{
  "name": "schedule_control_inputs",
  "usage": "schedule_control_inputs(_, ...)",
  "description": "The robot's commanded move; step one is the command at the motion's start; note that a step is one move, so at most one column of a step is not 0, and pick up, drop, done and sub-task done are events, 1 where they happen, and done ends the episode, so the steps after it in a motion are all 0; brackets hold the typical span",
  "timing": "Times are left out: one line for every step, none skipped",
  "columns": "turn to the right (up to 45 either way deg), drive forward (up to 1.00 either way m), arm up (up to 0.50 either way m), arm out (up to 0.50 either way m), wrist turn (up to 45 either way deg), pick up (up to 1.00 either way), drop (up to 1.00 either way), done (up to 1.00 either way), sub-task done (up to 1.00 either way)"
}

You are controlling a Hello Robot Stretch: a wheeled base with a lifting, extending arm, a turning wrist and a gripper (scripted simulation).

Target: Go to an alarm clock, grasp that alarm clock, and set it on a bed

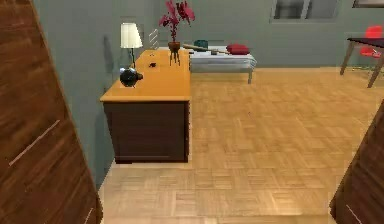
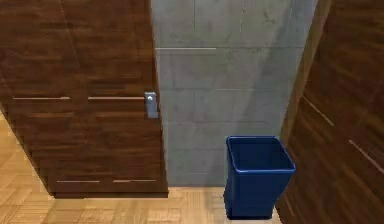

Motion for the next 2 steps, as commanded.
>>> schedule_control_inputs(0.0, 1.00, 0.00, 0.00, 0.0, 0.00, 0.00, 0.00, 0.00)
schedule_control_inputs(-15.0, 0.00, 0.00, 0.00, 0.0, 0.00, 0.00, 0.00, 0.00)
